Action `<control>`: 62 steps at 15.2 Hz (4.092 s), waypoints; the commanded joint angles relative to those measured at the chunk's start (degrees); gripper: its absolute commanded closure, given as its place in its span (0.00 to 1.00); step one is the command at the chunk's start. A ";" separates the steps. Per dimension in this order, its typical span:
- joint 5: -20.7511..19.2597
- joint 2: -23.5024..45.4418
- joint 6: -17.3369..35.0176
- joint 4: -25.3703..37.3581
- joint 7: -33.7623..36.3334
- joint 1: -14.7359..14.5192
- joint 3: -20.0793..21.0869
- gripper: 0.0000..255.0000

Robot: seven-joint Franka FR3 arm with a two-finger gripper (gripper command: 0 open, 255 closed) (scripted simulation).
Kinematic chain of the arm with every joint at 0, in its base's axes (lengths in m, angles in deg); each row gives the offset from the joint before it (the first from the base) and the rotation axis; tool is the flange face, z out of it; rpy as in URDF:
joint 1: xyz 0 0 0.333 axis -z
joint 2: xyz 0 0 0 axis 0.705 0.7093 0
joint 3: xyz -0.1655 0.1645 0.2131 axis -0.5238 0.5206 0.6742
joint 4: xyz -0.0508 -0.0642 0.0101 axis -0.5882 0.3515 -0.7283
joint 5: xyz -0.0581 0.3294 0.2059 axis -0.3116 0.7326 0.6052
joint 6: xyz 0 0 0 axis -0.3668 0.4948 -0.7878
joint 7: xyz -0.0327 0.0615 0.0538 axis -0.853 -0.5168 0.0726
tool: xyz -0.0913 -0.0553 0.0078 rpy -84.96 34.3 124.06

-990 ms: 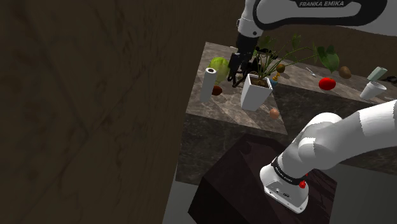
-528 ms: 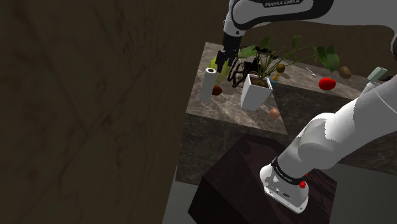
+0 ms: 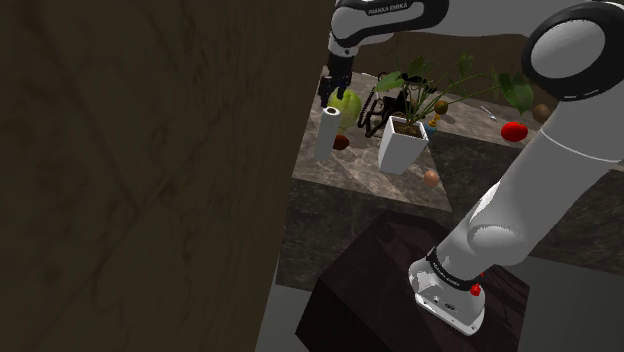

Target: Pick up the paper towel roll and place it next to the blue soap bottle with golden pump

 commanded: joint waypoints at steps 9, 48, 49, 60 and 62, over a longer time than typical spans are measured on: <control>0.91 5.90 6.13 -0.07 -1.31 0.51 -0.19 0.00; 0.62 3.00 -9.29 12.48 -1.44 0.45 -0.25 1.00; 0.62 3.00 -10.06 13.25 -1.46 0.45 -0.26 1.00; 0.76 3.94 -18.87 22.99 -1.73 0.55 -0.31 1.00; 0.81 4.32 -20.55 25.06 -1.80 0.59 -0.33 1.00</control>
